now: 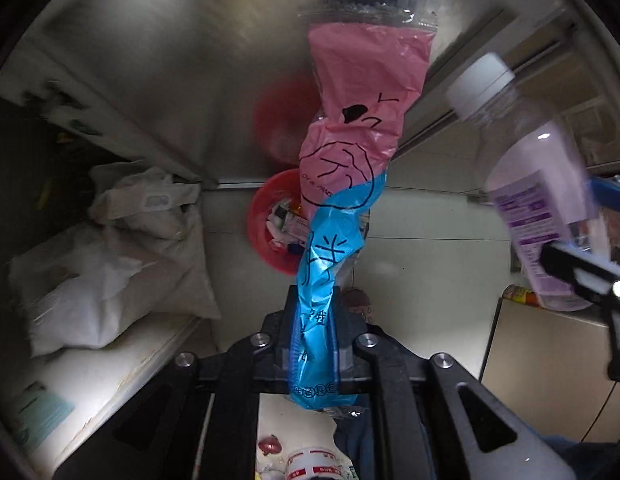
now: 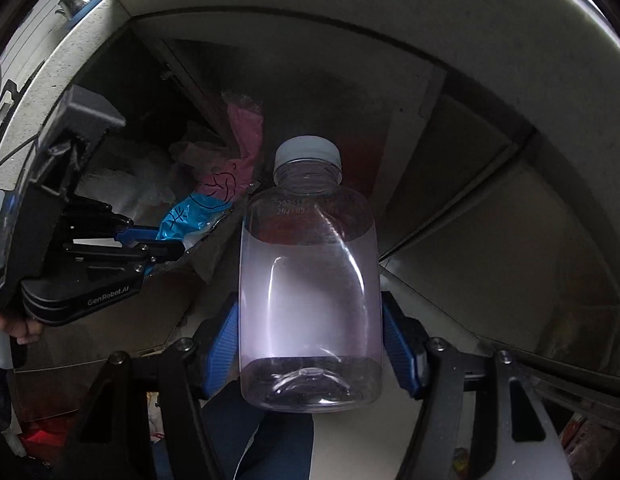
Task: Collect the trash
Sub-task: 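Lower both tools with bag and bottle down over the red bin, then open the left gripper and the right gripper above the bin, then raise both tools back up to the counter, then grasp the clear brush packaging with the right gripper and lift it, then grasp the yellow scrub brush with the left gripper while the right gripper holds the packaging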
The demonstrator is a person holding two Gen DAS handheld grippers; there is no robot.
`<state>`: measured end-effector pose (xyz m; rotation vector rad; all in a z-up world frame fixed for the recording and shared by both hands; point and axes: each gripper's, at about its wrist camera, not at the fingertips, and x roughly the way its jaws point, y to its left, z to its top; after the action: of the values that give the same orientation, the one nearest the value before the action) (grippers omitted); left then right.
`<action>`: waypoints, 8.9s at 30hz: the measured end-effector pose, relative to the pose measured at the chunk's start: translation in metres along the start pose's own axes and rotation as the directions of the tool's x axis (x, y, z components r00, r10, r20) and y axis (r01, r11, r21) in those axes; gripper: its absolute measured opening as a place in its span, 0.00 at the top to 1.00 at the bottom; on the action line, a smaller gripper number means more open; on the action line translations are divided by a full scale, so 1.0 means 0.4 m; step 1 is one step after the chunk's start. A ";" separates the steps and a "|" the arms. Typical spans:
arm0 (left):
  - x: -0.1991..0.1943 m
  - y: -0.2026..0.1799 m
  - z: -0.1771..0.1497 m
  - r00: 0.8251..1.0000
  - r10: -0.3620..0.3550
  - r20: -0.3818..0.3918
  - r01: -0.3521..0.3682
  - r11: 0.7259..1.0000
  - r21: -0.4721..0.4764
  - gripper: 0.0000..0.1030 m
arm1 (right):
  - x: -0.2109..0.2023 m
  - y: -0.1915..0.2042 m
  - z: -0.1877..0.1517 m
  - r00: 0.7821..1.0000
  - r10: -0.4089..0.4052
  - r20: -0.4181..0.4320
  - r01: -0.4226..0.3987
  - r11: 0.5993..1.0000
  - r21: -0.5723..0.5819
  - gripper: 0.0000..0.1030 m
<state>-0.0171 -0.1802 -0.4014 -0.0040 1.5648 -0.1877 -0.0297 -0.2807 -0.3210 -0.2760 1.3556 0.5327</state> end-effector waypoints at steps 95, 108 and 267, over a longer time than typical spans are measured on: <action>-0.194 0.041 -0.145 0.979 0.038 0.202 -0.035 0.999 -0.018 0.00 | -0.027 0.042 -0.013 1.000 -0.026 0.002 0.026 0.995 -0.093 0.01; -0.483 -0.034 -0.194 0.954 0.042 0.296 -0.018 0.996 -0.083 0.00 | -0.305 0.034 -0.009 0.993 0.039 0.114 -0.036 0.999 -0.029 0.01; -0.557 0.404 1.106 0.984 0.039 0.173 -0.059 0.992 0.112 0.62 | -0.363 -0.165 0.820 0.971 -0.168 0.169 0.074 0.887 0.456 0.93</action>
<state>0.4424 -0.0453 -0.1960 0.1078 1.3800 -0.2341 0.2655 -0.2070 -0.1200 0.0722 1.2109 0.1267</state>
